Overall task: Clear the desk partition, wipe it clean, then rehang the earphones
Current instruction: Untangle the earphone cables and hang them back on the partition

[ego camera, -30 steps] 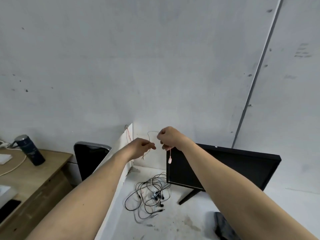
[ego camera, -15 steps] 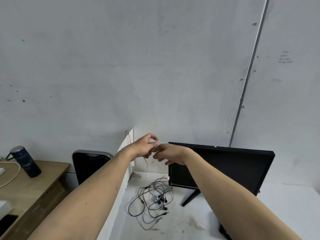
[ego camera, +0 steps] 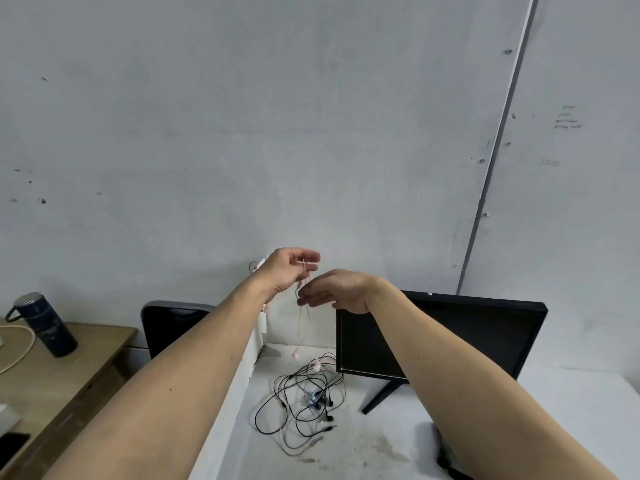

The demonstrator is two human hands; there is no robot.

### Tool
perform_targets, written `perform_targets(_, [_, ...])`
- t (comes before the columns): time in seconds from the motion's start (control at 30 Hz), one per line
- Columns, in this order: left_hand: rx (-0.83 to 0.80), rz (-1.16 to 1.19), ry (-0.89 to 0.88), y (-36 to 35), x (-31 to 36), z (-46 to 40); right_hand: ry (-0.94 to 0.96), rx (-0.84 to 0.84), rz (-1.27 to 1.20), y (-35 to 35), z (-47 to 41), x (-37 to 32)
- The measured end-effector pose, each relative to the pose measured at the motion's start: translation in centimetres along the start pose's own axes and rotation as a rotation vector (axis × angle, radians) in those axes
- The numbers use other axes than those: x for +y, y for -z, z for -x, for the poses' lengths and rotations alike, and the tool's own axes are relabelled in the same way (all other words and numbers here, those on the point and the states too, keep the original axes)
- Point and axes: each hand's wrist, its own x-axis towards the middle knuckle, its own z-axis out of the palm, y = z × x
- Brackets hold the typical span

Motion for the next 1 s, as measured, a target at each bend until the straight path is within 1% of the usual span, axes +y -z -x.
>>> perform_targets(0.07, [0.064,-0.024,-0.038,0.4,-0.3,-0.2,0.026,0.004,0.005,0.2,0.3,-0.7])
perform_targets(0.1, [0.092,-0.016,-0.049,0.5,-0.3,-0.2,0.031,0.037,0.024,0.4,0.4,-1.0])
perform_targets(0.17, [0.14,-0.016,-0.056,0.7,0.0,-0.2,0.042,0.135,0.139,0.7,0.3,-1.5])
perform_targets(0.23, [0.197,-0.118,-0.073,0.8,0.5,-0.5,0.073,0.185,0.211,0.6,-0.1,-1.8])
perform_targets(0.33, [0.252,-0.285,-0.066,0.9,1.6,-0.4,0.124,0.172,0.184,0.2,-1.0,-2.2])
perform_targets(0.43, [0.298,-0.362,-0.052,1.1,2.4,-0.2,0.161,0.168,0.062,0.3,-0.8,-2.8])
perform_targets(0.5, [0.29,-0.41,-0.081,1.3,2.6,-0.1,0.185,0.183,-0.012,0.4,-0.5,-3.2])
perform_targets(0.57, [0.262,-0.468,-0.123,1.3,2.7,-0.1,0.204,0.252,0.053,0.6,-0.7,-3.5])
perform_targets(0.63, [0.24,-0.454,-0.117,1.1,3.0,-0.1,0.187,0.298,0.149,0.6,-1.0,-3.7])
perform_targets(0.7, [0.193,-0.415,-0.089,1.1,3.2,-0.1,0.196,0.361,0.167,0.4,-1.1,-3.8])
perform_targets(0.73, [0.165,-0.397,-0.086,1.1,3.2,-0.1,0.22,0.363,0.178,0.5,-1.0,-3.7])
perform_targets(0.77, [0.139,-0.381,-0.099,1.2,3.2,0.0,0.241,0.326,0.187,0.8,-0.9,-3.6])
perform_targets(0.83, [0.125,-0.36,-0.132,1.5,3.1,0.1,0.239,0.211,0.153,1.1,-0.4,-3.6])
perform_targets(0.9, [0.152,-0.345,-0.152,1.9,3.0,0.2,0.219,0.142,-0.007,1.5,0.4,-3.8])
perform_targets(1.0, [0.186,-0.331,-0.186,2.6,3.1,0.4,0.238,0.105,-0.275,2.7,1.4,-4.4])
